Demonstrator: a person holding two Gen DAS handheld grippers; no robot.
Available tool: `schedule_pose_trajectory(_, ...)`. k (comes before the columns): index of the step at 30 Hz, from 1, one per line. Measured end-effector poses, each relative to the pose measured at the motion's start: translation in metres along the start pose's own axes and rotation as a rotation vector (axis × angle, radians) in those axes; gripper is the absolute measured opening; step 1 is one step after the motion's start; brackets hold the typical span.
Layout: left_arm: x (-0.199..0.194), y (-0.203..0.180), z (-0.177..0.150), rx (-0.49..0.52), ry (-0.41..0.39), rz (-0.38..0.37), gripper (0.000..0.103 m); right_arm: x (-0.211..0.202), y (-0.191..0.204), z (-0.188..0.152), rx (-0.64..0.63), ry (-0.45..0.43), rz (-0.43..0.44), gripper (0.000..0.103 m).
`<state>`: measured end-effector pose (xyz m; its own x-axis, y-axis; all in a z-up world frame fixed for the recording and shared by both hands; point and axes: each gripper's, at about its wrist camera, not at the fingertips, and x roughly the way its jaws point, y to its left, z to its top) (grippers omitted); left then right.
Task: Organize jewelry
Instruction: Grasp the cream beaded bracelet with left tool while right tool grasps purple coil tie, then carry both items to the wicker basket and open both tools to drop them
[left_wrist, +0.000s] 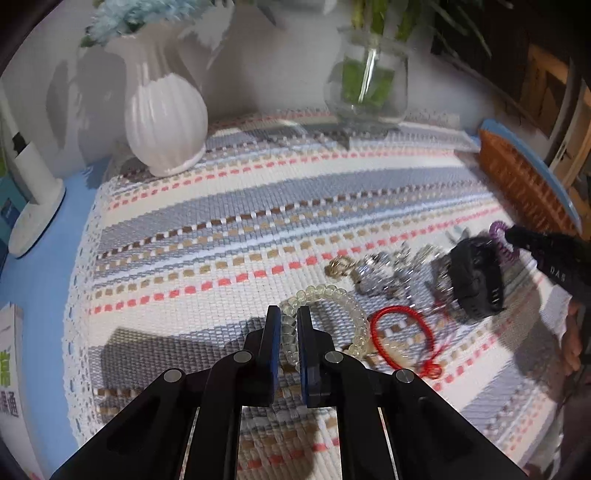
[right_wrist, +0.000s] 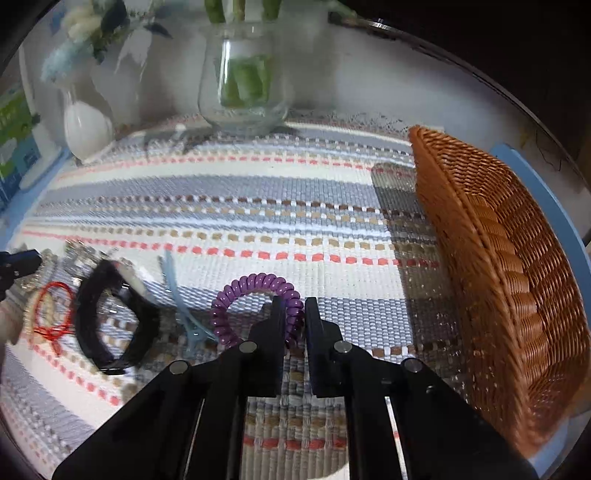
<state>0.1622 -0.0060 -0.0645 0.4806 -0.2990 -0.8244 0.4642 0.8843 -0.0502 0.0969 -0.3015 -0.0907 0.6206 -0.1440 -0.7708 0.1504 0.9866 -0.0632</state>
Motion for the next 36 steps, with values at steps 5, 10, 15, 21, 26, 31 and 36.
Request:
schedule_pose_trajectory(5,-0.035,-0.012,0.004,0.013,-0.066,-0.024,0.009,-0.034,-0.003,-0.002,0.001,-0.055,0.008,0.012)
schedule_pose_trajectory(10,-0.064,-0.044,0.023,0.061,-0.117,-0.076,0.009,-0.076,-0.009,-0.004,0.009,-0.124,0.025,0.012)
schedule_pose_trajectory(15,-0.079,-0.11,0.06,0.181,-0.146,-0.127,0.009,-0.111,-0.039,-0.003,0.042,-0.173,-0.021,0.012)
schedule_pose_trajectory(21,-0.063,-0.208,0.106,0.247,-0.135,-0.249,0.009,-0.123,-0.115,-0.004,0.171,-0.161,-0.133,0.012)
schedule_pose_trajectory(26,-0.023,-0.289,0.121,0.238,-0.09,-0.348,0.009,-0.11,-0.184,-0.015,0.326,-0.089,-0.157,0.012)
schedule_pose_trajectory(31,0.018,-0.351,0.12,0.281,-0.024,-0.357,0.009,-0.093,-0.222,-0.027,0.39,-0.025,-0.172,0.012)
schedule_pose_trajectory(36,0.045,-0.378,0.114,0.296,0.025,-0.354,0.009,-0.081,-0.239,-0.036,0.408,0.003,-0.166,0.012)
